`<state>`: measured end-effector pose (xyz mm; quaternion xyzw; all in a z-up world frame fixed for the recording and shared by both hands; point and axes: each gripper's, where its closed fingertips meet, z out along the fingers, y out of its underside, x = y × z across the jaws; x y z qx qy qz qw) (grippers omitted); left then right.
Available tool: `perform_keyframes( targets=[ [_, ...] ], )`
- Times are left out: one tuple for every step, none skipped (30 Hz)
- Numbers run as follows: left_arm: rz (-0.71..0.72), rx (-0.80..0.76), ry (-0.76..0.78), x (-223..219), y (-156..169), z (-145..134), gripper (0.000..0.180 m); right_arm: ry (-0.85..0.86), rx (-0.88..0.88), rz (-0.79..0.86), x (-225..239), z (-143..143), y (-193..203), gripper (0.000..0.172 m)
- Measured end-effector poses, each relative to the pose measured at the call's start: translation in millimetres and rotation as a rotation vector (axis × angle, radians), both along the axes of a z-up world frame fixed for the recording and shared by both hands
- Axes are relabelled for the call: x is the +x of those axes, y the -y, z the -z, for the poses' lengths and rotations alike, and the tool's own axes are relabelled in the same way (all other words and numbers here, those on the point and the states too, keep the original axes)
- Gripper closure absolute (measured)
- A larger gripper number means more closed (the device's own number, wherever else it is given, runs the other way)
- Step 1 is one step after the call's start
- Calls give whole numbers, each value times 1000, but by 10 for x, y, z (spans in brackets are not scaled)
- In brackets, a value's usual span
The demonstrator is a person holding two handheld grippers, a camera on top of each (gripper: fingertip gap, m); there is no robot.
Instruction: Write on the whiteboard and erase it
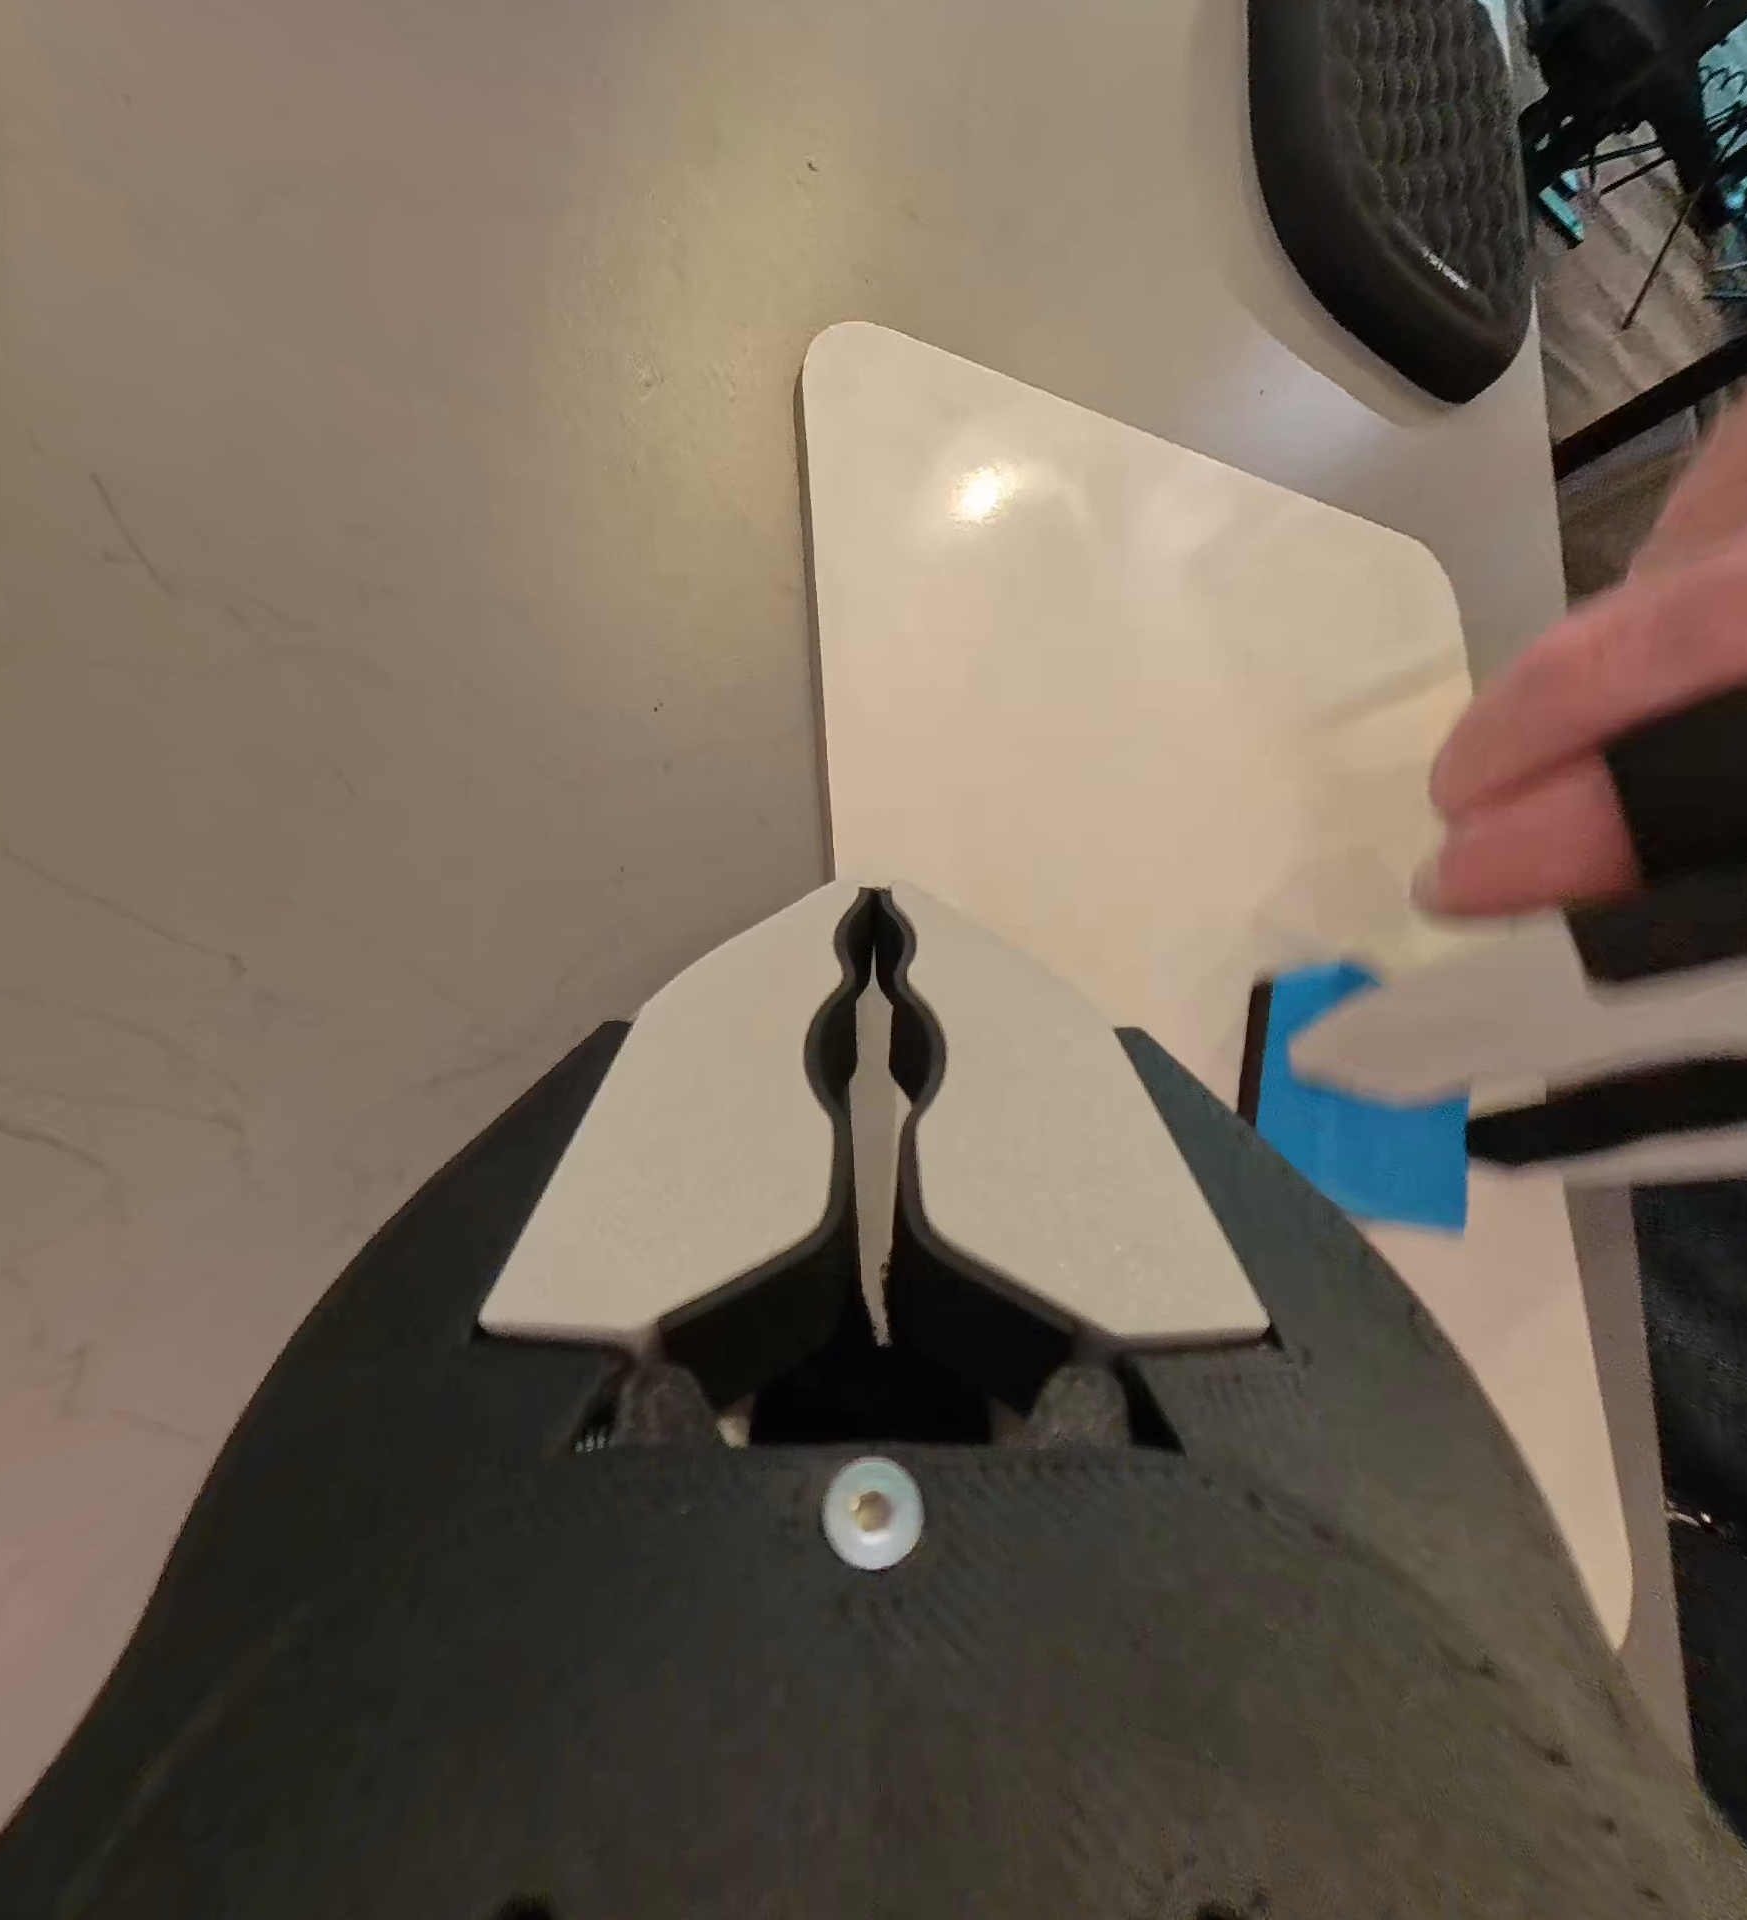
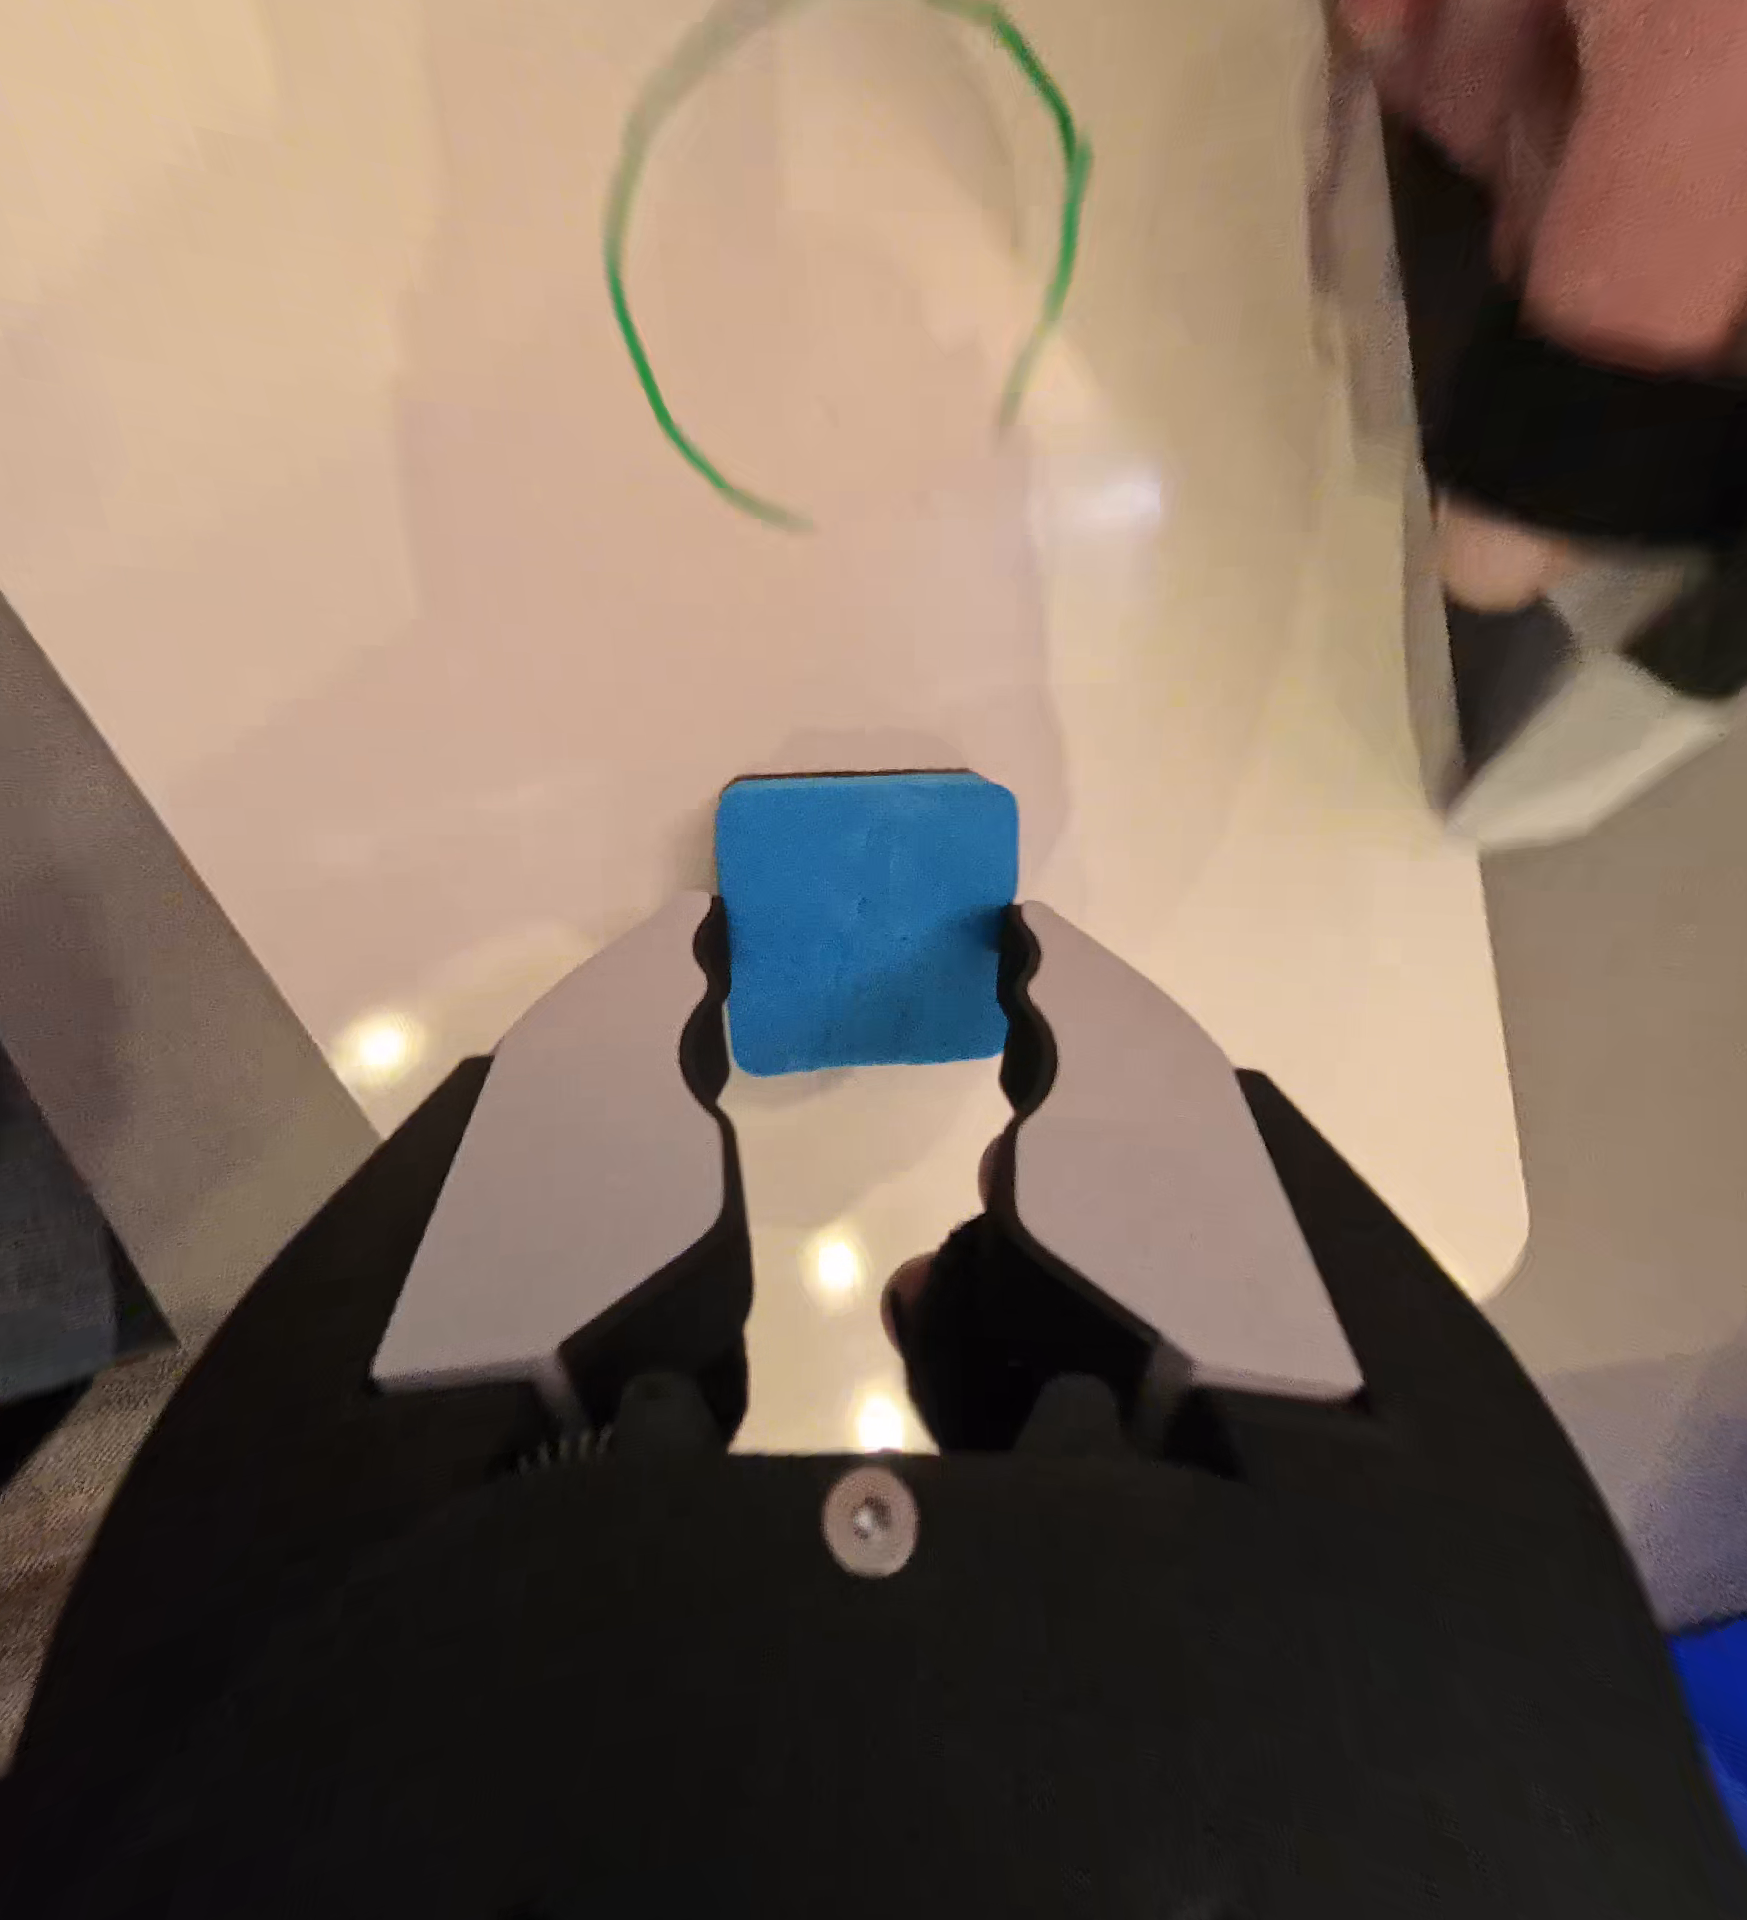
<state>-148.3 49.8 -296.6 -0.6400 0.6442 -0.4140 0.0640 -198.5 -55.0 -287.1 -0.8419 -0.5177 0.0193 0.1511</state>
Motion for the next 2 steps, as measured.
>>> perform_keyframes(
  targets=[
    [1, -11, -3, 2, 2, -1, 180, -12, 18, 4, -155, 2, -65, 121],
    [1, -11, -2, 3, 2, -1, 180, -24, 49, 8, -293, 2, -172, 120]
  ],
)
